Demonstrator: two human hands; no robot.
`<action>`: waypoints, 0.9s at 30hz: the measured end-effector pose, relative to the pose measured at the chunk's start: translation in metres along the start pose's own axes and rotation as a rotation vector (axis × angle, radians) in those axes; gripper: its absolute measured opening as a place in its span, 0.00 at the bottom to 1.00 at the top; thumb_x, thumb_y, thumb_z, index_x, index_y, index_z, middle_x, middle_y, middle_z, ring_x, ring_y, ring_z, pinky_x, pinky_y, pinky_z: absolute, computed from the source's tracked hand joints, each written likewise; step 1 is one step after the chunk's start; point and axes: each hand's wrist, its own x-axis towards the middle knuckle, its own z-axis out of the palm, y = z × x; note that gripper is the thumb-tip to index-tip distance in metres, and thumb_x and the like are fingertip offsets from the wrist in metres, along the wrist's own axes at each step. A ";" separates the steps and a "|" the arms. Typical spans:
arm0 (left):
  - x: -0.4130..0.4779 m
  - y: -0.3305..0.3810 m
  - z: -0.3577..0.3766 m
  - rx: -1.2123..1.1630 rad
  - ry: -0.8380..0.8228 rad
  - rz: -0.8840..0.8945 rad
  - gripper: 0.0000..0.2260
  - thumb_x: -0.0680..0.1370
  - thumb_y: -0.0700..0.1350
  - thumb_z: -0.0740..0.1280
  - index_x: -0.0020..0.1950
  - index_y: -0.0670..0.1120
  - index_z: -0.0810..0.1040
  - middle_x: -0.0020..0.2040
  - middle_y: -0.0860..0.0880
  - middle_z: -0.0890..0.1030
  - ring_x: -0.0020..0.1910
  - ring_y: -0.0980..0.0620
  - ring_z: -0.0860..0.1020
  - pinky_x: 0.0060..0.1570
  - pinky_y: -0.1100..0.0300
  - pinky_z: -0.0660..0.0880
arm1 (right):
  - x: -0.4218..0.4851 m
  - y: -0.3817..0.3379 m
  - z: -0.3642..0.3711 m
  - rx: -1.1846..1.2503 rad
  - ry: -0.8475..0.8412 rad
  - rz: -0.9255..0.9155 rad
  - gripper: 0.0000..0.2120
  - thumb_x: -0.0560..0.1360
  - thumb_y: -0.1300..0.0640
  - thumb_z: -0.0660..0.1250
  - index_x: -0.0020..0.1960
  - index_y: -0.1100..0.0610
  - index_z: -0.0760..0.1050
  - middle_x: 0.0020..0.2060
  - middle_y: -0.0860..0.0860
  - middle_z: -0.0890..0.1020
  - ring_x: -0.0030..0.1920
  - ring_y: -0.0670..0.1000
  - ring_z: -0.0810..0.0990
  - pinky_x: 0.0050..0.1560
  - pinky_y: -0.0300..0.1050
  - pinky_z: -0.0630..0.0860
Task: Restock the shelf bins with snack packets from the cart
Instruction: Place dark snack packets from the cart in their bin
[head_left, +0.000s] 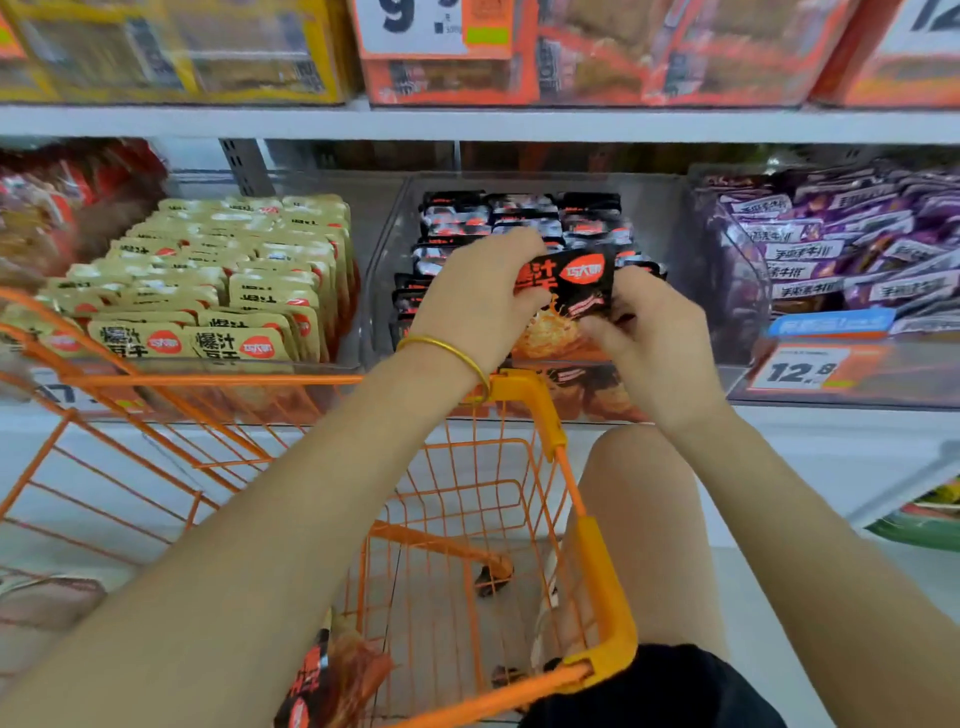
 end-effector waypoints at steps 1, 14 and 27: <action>0.000 -0.001 0.002 0.008 0.002 -0.001 0.12 0.76 0.43 0.68 0.58 0.41 0.75 0.52 0.44 0.79 0.52 0.44 0.74 0.47 0.60 0.64 | 0.000 0.002 0.001 -0.025 -0.001 -0.006 0.10 0.70 0.63 0.70 0.40 0.57 0.68 0.35 0.50 0.71 0.38 0.53 0.69 0.37 0.47 0.63; 0.013 -0.007 0.002 0.097 -0.132 -0.071 0.13 0.74 0.49 0.69 0.53 0.43 0.76 0.40 0.50 0.71 0.42 0.49 0.69 0.40 0.61 0.61 | 0.028 -0.018 -0.031 -0.297 -0.165 -0.047 0.09 0.74 0.56 0.68 0.54 0.57 0.78 0.44 0.53 0.79 0.48 0.57 0.77 0.46 0.51 0.74; 0.003 -0.020 0.025 0.347 -0.263 -0.153 0.19 0.72 0.54 0.70 0.60 0.49 0.78 0.73 0.50 0.62 0.72 0.46 0.52 0.65 0.47 0.56 | 0.036 -0.014 -0.003 -0.647 -0.387 -0.112 0.07 0.76 0.55 0.66 0.51 0.57 0.78 0.45 0.53 0.77 0.52 0.57 0.75 0.38 0.45 0.65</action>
